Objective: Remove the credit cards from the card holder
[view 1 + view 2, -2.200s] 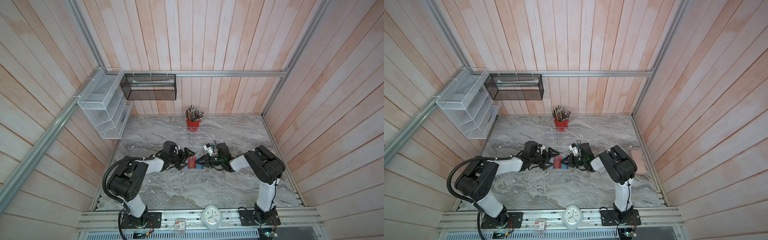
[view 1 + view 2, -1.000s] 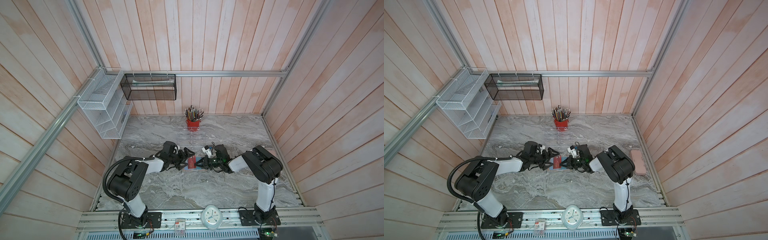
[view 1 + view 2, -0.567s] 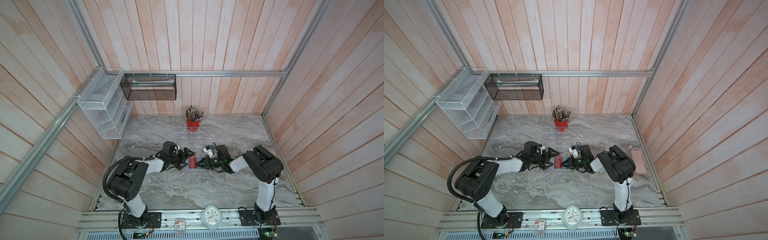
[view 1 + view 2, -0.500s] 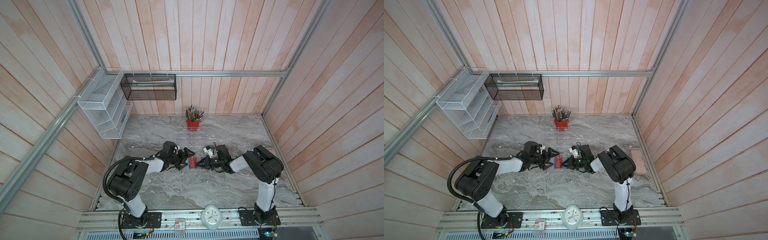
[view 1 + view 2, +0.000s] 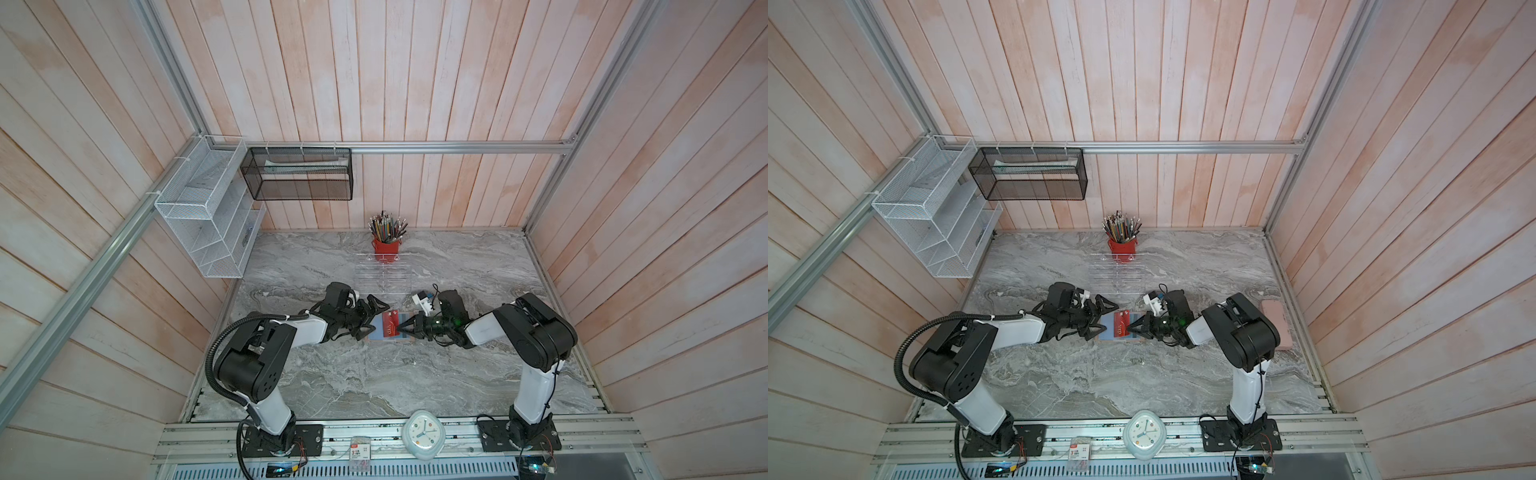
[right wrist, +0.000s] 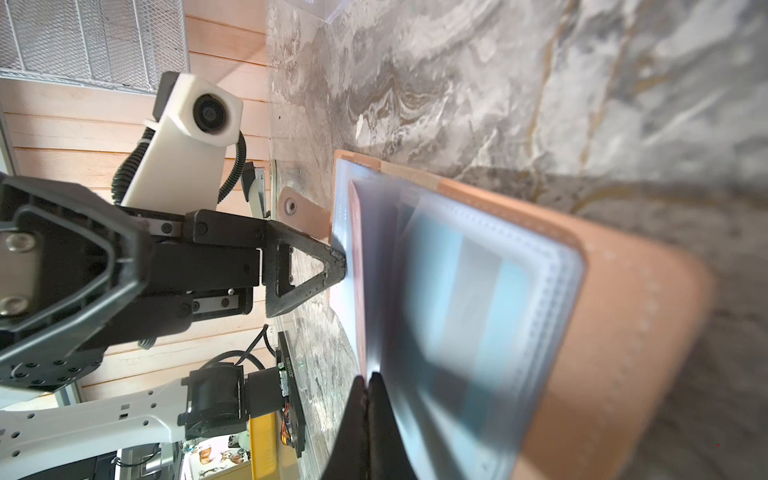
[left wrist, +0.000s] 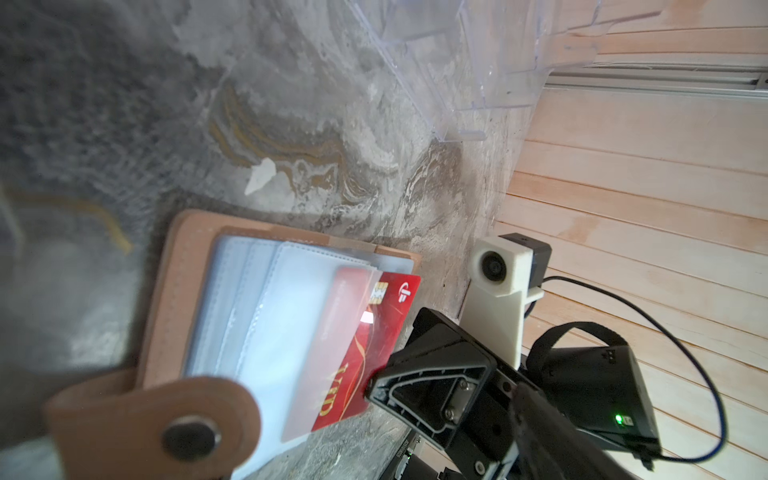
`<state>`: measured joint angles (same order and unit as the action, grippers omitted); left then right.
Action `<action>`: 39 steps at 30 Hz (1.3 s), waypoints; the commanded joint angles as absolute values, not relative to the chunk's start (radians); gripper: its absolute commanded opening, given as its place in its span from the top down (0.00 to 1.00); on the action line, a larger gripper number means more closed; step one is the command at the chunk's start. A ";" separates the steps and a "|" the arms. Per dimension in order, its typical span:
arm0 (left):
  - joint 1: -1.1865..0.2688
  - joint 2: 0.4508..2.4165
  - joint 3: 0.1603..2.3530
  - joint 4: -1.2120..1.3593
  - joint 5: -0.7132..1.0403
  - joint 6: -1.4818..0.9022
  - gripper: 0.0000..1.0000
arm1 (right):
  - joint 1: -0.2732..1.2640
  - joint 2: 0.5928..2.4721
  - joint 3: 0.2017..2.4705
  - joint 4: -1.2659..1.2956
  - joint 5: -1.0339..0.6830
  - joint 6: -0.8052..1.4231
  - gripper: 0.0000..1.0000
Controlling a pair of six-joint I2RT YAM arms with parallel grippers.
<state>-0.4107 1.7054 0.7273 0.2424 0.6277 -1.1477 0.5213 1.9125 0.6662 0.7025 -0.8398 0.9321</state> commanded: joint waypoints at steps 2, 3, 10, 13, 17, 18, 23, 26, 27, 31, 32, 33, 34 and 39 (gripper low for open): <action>-0.384 1.740 0.710 0.097 0.516 -1.122 0.00 | 0.511 1.882 0.646 0.686 -0.843 0.909 1.00; -0.384 1.738 0.711 0.095 0.515 -1.121 0.00 | 0.509 1.877 0.646 0.684 -0.843 0.907 1.00; -0.382 1.731 0.715 0.091 0.516 -1.118 0.00 | 0.503 1.843 0.653 0.611 -0.826 0.859 1.00; -0.382 1.720 0.725 0.078 0.514 -1.111 0.00 | 0.502 1.831 0.664 0.560 -0.811 0.827 1.00; -0.382 1.704 0.756 0.036 0.507 -1.086 0.00 | 0.500 1.817 0.663 0.545 -0.804 0.815 1.00; -0.382 1.698 0.767 0.019 0.501 -1.073 0.00 | 0.500 1.814 0.669 0.532 -0.804 0.806 1.00; -0.382 1.676 0.810 -0.046 0.488 -1.031 0.00 | 0.499 1.786 0.697 0.443 -0.783 0.749 1.00; -0.382 1.671 0.824 -0.061 0.488 -1.018 0.00 | 0.494 1.769 0.700 0.424 -0.777 0.739 1.00; -0.382 1.671 0.827 -0.063 0.488 -1.017 0.00 | 0.493 1.764 0.700 0.423 -0.776 0.738 1.00; -0.386 1.669 0.833 -0.053 0.505 -1.024 0.00 | 0.488 1.746 0.694 0.434 -0.778 0.744 1.00; -0.387 1.665 0.836 -0.047 0.507 -1.027 0.00 | 0.486 1.738 0.689 0.446 -0.780 0.750 1.00; -0.388 1.660 0.836 -0.034 0.516 -1.034 0.00 | 0.484 1.730 0.681 0.465 -0.785 0.761 1.00; -0.388 1.653 0.833 -0.013 0.528 -1.044 0.00 | 0.481 1.720 0.674 0.486 -0.792 0.775 1.00; -0.393 1.619 0.853 0.069 0.578 -1.056 0.00 | 0.476 1.676 0.680 0.516 -0.808 0.798 1.00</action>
<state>-0.3912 1.6581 0.8268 0.0162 0.5488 -1.0573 0.4820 1.7092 0.6796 0.4808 -0.7906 0.7830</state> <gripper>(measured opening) 0.999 0.047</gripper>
